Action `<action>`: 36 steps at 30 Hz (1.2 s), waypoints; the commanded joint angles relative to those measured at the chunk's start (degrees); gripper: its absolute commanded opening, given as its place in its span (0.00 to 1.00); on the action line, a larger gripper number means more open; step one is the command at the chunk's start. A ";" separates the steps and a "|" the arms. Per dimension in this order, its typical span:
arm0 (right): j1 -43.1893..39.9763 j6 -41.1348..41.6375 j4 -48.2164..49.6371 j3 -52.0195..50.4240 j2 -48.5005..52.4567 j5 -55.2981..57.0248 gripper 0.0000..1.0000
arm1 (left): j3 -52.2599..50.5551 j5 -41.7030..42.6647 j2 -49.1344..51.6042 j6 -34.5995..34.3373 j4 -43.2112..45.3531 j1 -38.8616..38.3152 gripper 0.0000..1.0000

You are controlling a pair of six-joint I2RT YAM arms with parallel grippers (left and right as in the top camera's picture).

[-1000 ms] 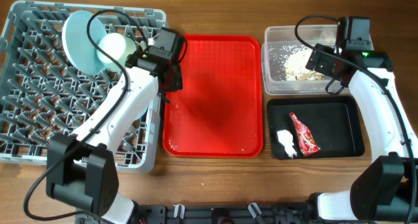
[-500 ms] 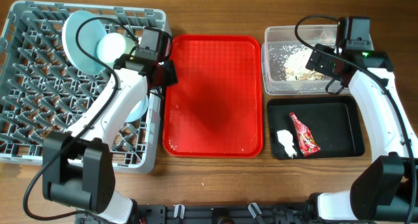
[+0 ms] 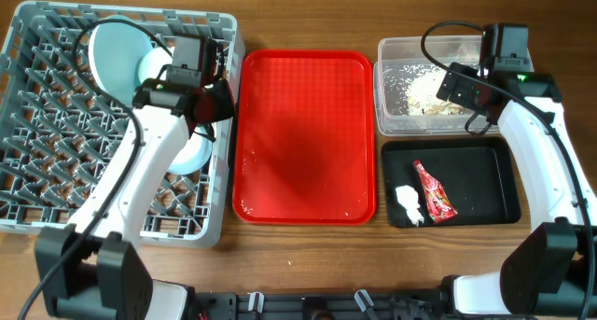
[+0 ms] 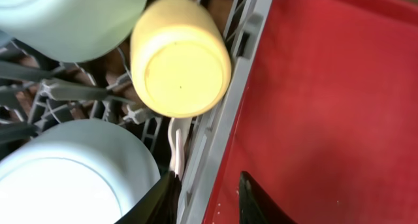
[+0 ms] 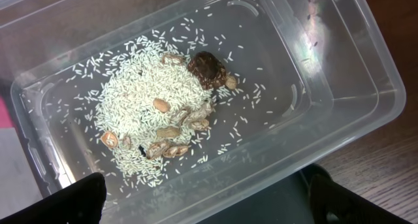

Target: Sort waste into correct bins and load items into the dishwasher rack

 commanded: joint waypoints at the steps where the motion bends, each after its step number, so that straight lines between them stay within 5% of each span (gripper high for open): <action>1: -0.13 0.72 0.15 0.50 0.63 0.98 1.00 | 0.46 -0.39 5.38 0.66 -0.70 0.15 0.29; 9: -0.13 0.70 0.15 0.50 0.63 0.96 1.00 | 0.46 0.74 9.05 0.61 0.42 0.15 0.18; 18: -0.13 0.70 0.15 0.50 0.63 0.96 1.00 | 0.46 0.74 9.05 0.48 5.03 0.15 0.23; 22: -0.13 0.70 0.15 0.50 0.63 0.98 1.00 | 0.63 0.72 8.61 0.68 4.83 0.17 0.46; 27: -0.13 0.70 0.15 0.50 0.63 0.98 1.00 | 5.18 -1.20 2.10 0.66 2.58 0.15 0.57; 31: -0.13 0.72 0.15 0.50 0.63 0.98 1.00 | 7.56 -1.20 -7.65 0.63 5.40 0.20 0.96; 36: -0.13 0.72 0.15 0.50 0.63 0.98 1.00 | 7.54 -1.20 -14.03 0.63 8.52 0.26 1.00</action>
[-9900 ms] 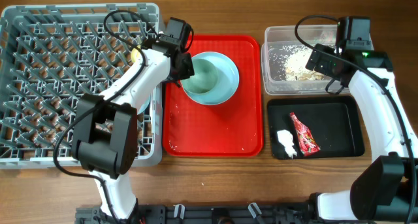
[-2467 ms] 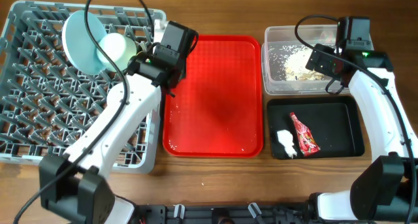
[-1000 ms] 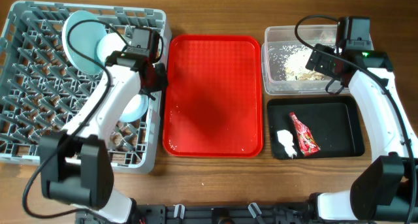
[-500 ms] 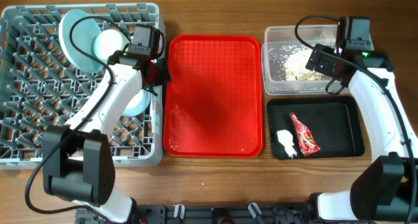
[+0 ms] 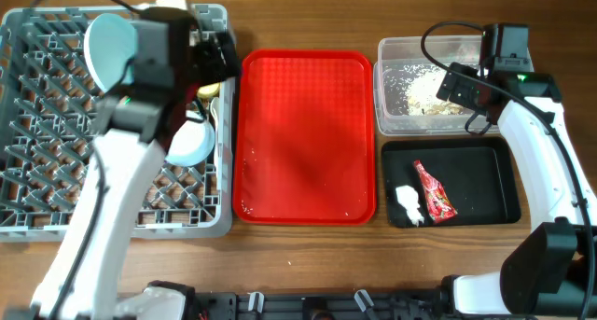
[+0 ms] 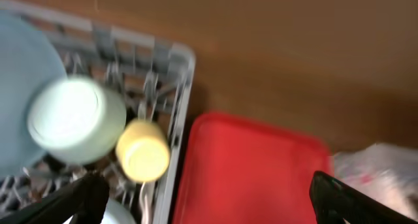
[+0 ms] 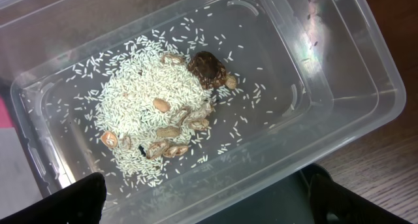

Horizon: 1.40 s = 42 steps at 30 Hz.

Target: Sort waste into correct bins and load items into the dishwasher rack

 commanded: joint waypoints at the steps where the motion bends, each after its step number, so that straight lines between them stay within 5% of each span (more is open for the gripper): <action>1: -0.13 0.72 0.13 0.50 0.63 0.98 1.00 | 0.20 -0.79 -1.79 0.09 -0.24 0.37 1.00; 11: -0.04 0.81 0.28 0.15 -0.15 0.74 1.00 | 0.20 -0.79 -1.70 0.09 -0.28 0.37 1.00; 26: 15.54 0.70 3.26 -1.07 -57.79 2.71 1.00 | 0.20 -0.79 -1.70 0.09 -0.28 0.37 1.00; 36: 10.14 6.67 56.11 -52.04 -90.53 -6.67 1.00 | 0.20 -0.79 -1.70 0.09 -0.28 0.37 1.00; 39: 7.63 16.94 62.40 -64.61 -91.65 -6.51 1.00 | 0.20 -0.79 -1.70 0.09 -0.28 0.37 1.00; 42: 6.29 27.98 58.10 -73.07 -91.67 -4.44 1.00 | 0.20 -0.79 -1.70 0.09 -0.28 0.37 1.00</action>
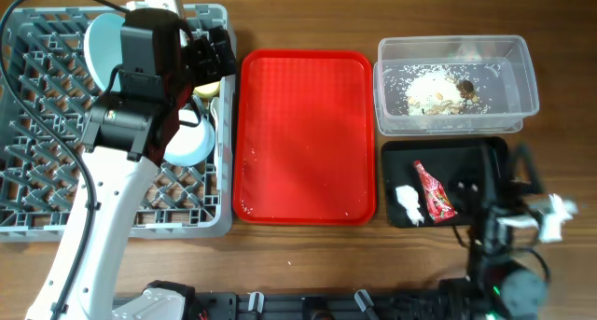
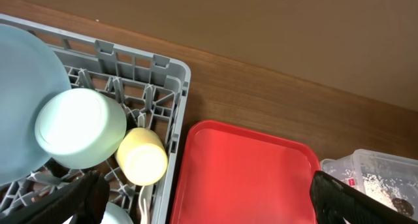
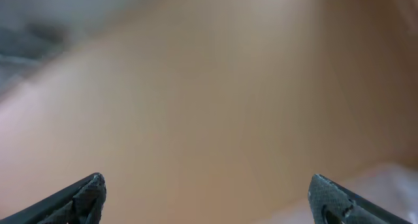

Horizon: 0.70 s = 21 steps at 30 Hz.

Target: Sort waste into correct bins and load items into the dishwasher rack

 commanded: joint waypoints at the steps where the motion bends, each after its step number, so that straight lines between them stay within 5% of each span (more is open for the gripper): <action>1: -0.74 14.45 -7.56 -4.15 -1.40 1.16 1.00 | -0.04 -0.74 0.11 0.09 0.22 0.33 1.00; 3: -0.70 15.06 -16.83 -4.13 -1.40 3.37 1.00 | -0.04 -0.74 0.11 0.09 0.22 0.33 1.00; 6: -0.70 6.86 -16.35 -4.13 -1.42 -0.13 1.00 | -0.04 -0.74 0.11 0.09 0.22 0.33 1.00; 15: -0.70 4.92 -14.80 -4.13 -1.42 7.80 1.00 | -0.04 -0.74 0.11 0.09 0.22 0.33 1.00; 19: -0.70 -39.56 -8.59 -4.13 -1.42 -11.28 1.00 | -0.04 -0.74 0.11 0.09 0.22 0.33 1.00; 21: -0.70 -65.20 -15.06 -4.13 -1.42 -24.63 1.00 | -0.04 -0.74 0.11 0.09 0.22 0.33 1.00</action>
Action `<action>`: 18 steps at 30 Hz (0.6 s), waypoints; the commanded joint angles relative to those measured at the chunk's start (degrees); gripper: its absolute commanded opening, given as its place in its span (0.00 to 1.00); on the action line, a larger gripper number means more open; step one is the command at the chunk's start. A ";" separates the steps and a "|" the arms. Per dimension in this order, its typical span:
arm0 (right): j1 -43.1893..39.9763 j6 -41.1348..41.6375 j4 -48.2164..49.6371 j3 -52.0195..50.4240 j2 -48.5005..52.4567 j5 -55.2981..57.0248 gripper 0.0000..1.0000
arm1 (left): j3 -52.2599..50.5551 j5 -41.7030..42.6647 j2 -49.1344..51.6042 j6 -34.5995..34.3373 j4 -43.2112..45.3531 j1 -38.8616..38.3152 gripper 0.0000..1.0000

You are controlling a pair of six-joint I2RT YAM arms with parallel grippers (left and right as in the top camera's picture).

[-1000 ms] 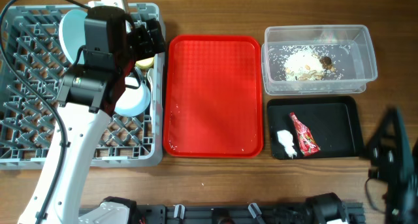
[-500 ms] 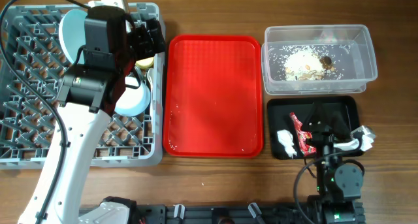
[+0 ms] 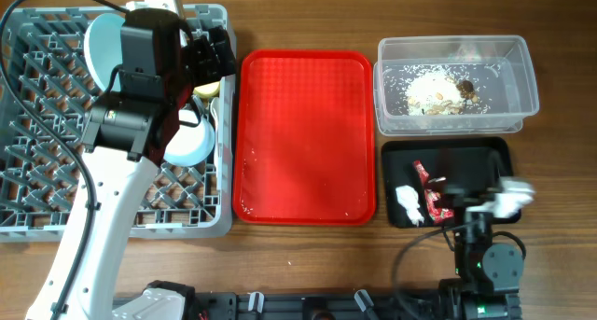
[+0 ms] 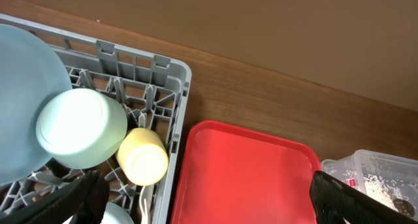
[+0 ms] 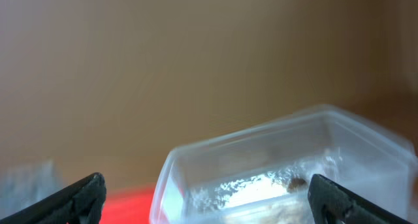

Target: Sort waste into correct bins and load items into the dishwasher rack

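The grey dish rack (image 3: 56, 185) holds a blue plate (image 4: 19, 87), a pale green cup (image 4: 81, 127), a yellow cup (image 4: 142, 157), a white bowl (image 3: 191, 143) and a white utensil (image 4: 145, 206) by its right wall. My left gripper (image 3: 215, 54) hovers high over the rack's back right corner, open and empty. The red tray (image 3: 303, 138) is bare. A clear bin (image 3: 457, 82) holds rice and food scraps. A black bin (image 3: 452, 185) holds a red wrapper (image 3: 434, 191) and crumpled white paper (image 3: 408, 203). My right gripper (image 5: 212, 201) is open, empty, facing the clear bin (image 5: 281, 178).
My right arm (image 3: 485, 213) is folded low at the table's front edge, just in front of the black bin. The left arm (image 3: 112, 199) reaches over the rack's right half. Bare wooden table (image 3: 298, 255) runs along the front.
The left arm has not moved. My right arm has shifted slightly at the front edge; its wrist view was a brown blur and now shows the clear bin.
My left gripper was low in the rack beside the yellow cup and the white utensil, and the right gripper hung over the rice bin. Then the left gripper was high above the rack. Later the right arm was folded back at the table's front, where it stays.
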 commanded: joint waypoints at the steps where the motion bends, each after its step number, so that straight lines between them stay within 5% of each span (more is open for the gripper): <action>1: -0.11 -42.34 -6.62 -0.11 -0.61 -18.84 1.00 | -0.04 -0.55 0.11 0.09 0.17 0.33 1.00; 9: -0.13 -21.05 -7.72 -0.09 -0.66 -6.14 1.00 | -0.04 -0.55 0.11 0.09 0.17 0.33 1.00; 18: -0.11 -21.44 -7.69 -0.09 -0.55 -6.27 1.00 | -0.04 -0.52 0.11 0.09 0.17 0.33 1.00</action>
